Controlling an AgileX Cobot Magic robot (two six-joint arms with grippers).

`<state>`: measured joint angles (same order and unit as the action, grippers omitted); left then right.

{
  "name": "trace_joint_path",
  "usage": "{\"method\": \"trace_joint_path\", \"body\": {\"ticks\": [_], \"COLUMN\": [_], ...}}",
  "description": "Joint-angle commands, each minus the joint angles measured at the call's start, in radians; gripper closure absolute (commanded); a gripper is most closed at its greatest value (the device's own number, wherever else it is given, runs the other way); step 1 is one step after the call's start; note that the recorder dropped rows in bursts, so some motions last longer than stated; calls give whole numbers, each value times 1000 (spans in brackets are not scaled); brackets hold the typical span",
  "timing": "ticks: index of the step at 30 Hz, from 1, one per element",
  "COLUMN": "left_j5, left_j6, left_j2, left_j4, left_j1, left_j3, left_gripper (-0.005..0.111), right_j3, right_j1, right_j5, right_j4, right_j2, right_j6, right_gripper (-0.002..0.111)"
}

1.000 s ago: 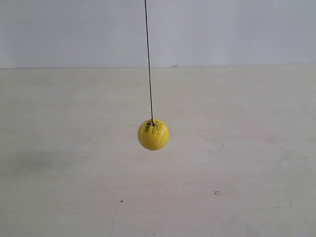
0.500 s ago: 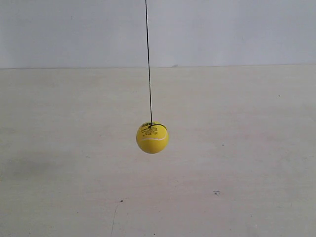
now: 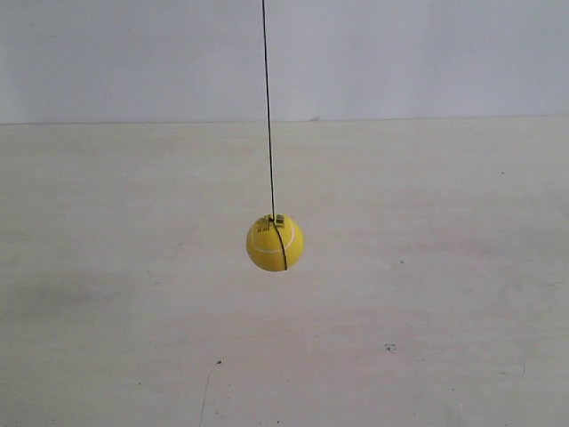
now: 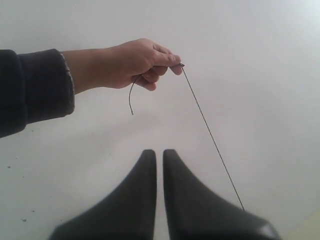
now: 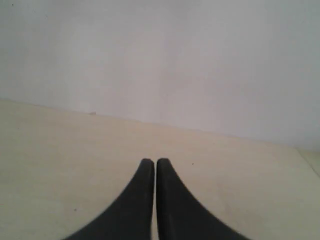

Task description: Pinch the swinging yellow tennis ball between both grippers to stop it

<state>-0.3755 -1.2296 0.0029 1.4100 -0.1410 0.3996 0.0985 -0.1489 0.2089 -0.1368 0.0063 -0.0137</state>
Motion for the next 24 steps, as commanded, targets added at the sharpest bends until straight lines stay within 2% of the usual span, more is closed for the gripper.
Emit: {"method": "trace_joint_path", "body": {"ticks": [1,8,24], "left_j5": [10,7,7], "left_j6": [-12,-12,-12], "left_j2": [-3,-3,-3], "left_j4": [-8,-8,-8], "left_j1": [-8,-8,-8], "left_j3": [-7,-7,-7], "left_gripper": [102,102,102], "right_j3": [-91,-98,-98], "right_j1": [1,1,1], "right_j5": [-3,141,139], "right_j4": [1,38,38], "right_j2": [-6,-6,-6], "right_j6": [-22,-56,-31], "right_gripper": [108,108,108]}}
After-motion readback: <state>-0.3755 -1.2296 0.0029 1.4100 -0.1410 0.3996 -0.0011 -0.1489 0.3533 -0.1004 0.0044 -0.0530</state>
